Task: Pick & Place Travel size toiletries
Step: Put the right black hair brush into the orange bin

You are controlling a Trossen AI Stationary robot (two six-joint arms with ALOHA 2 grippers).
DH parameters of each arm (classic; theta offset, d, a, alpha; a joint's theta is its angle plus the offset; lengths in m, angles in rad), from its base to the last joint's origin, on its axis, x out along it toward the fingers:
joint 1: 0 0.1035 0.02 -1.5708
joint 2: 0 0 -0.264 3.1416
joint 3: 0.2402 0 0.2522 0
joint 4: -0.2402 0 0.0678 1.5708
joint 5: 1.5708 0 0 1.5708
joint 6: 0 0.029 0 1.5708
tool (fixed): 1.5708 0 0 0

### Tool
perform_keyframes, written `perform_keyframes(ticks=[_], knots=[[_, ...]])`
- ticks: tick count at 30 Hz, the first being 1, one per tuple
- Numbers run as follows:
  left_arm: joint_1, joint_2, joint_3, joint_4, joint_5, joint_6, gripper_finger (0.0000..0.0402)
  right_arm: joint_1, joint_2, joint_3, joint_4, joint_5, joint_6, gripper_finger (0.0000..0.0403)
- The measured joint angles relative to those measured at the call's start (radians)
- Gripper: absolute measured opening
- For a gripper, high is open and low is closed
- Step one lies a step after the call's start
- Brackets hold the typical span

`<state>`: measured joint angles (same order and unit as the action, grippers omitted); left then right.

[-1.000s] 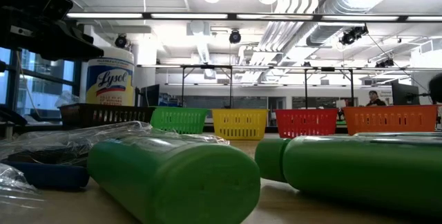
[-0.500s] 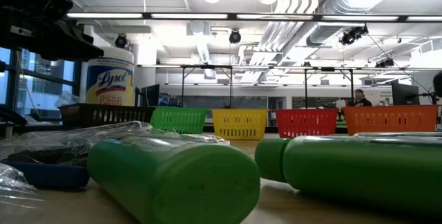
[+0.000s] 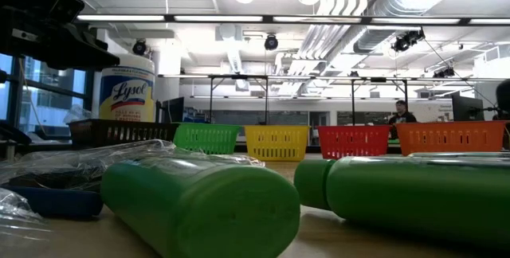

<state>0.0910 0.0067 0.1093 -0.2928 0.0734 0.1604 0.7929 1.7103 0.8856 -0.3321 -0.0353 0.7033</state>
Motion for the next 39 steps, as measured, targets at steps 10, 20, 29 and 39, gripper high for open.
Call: perform_keyframes(ticks=[10, 20, 29, 39], knots=[[0.0, 0.0, 0.0, 0.001, 0.0, -0.001, 0.0, -0.001, -0.001, 0.0, -0.003, 0.034, -0.084, 0.0003], [0.0, 0.0, 0.0, 0.001, 0.0, -0.001, 0.0, -0.001, -0.087, 0.0, -0.004, 0.139, -0.135, 0.0003], [0.0, 0.0, 0.0, 0.002, 0.0, -0.001, 0.0, -0.003, -0.213, 0.0, -0.008, 0.205, -0.234, 0.0003], [0.0, 0.0, 0.0, 0.002, 0.0, -0.004, 0.0, -0.063, -0.435, -0.027, -0.001, 0.308, -0.423, 0.0002]])
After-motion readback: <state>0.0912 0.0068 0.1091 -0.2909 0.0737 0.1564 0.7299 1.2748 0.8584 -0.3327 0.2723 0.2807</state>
